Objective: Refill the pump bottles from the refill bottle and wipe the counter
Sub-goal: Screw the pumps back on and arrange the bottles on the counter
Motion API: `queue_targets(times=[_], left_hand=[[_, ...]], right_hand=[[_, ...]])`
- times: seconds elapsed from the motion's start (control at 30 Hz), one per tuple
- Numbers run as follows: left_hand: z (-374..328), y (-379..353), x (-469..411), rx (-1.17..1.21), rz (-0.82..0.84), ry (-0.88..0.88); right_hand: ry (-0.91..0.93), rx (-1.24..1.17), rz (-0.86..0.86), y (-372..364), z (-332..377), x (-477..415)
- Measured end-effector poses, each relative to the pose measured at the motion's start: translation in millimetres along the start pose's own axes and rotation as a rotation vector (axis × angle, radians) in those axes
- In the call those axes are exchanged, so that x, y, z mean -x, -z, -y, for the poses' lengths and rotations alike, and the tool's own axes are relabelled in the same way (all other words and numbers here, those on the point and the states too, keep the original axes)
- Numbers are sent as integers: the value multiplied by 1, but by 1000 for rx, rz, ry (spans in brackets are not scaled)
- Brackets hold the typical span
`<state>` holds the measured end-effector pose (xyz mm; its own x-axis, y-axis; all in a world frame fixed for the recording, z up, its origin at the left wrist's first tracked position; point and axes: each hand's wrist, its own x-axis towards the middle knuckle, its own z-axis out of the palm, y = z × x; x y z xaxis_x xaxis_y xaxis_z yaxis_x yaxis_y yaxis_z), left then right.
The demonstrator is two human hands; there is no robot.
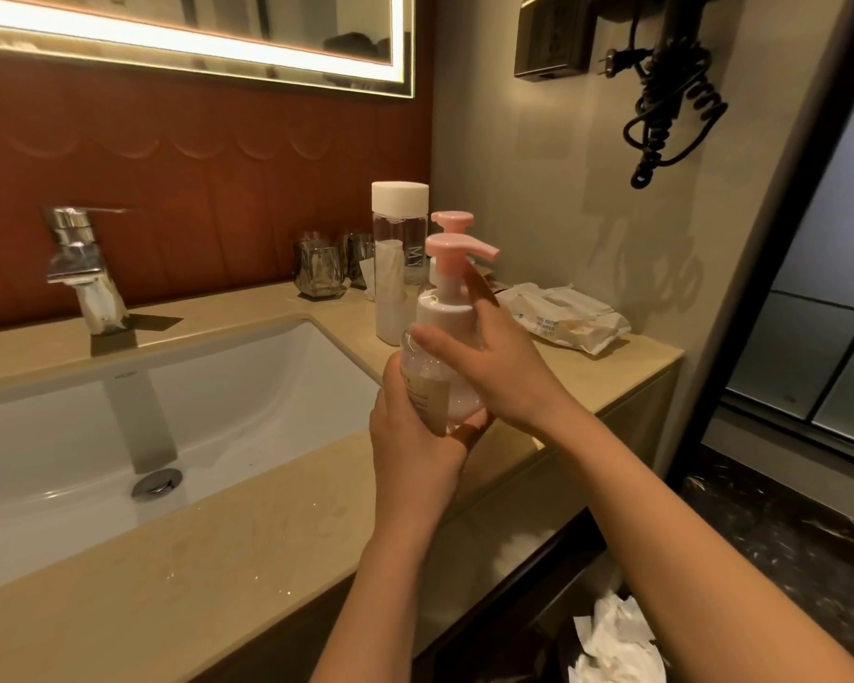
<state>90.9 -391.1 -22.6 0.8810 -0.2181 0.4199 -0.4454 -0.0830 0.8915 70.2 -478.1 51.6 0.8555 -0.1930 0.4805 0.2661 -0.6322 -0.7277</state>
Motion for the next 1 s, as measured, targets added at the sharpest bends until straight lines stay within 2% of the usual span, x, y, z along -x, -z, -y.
queue_targets(times=[0.1,0.23,0.37,0.6,0.8,1.0], left_hand=[[3,0,-3,-13,35,25],[-2,-2,-3,-172,117,-3],[-3,1,2,-301,275,-75],[-3,-2,2,-606,436,-144],[2,-5,-1,-737,455,-115],[3,-9,0,-783,441,-85]], right_hand=[[-28,-99,-67,-3,-11,16],[-91,-35,-234,-13,-27,34],[-98,5,-361,-5,-35,40],[-164,60,-388,23,-63,25],[-245,19,-414,29,-90,-5],[-250,7,-450,22,-101,-28]])
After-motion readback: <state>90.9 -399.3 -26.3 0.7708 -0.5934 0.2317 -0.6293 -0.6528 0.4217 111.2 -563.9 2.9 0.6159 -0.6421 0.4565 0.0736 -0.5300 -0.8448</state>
